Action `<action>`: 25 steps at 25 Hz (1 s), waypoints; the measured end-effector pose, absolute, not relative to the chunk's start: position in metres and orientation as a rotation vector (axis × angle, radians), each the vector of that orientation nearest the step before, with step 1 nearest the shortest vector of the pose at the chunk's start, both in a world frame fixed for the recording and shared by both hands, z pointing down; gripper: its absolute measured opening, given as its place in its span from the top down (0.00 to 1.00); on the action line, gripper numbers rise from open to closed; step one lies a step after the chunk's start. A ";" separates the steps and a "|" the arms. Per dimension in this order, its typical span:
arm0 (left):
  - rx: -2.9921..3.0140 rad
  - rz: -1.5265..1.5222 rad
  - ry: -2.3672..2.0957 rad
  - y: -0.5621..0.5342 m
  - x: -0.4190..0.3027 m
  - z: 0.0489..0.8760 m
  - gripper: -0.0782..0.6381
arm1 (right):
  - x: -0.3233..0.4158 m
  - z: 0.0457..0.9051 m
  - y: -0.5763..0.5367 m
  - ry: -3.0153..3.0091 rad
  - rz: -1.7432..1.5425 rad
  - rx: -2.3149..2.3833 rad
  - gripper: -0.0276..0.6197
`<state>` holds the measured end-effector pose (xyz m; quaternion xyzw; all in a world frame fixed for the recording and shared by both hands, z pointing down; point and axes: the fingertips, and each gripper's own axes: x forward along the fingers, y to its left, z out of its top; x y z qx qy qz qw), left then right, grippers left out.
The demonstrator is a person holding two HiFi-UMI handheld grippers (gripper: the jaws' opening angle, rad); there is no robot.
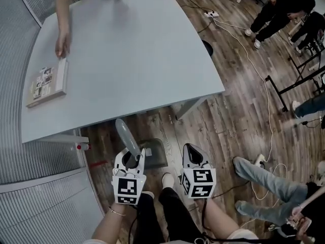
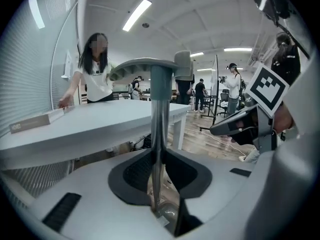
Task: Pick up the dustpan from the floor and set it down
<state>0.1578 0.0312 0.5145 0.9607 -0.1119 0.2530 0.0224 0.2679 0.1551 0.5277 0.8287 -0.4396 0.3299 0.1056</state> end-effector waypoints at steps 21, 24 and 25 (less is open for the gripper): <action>2.949 0.919 -0.260 0.048 0.200 0.620 0.76 | 0.282 0.613 0.192 -1.178 1.117 2.462 0.91; 2.945 0.924 -0.262 0.048 0.203 0.630 0.76 | 0.283 0.618 0.195 -1.172 1.125 2.459 0.91; 2.945 0.923 -0.261 0.048 0.203 0.633 0.76 | 0.283 0.620 0.195 -1.172 1.127 2.456 0.91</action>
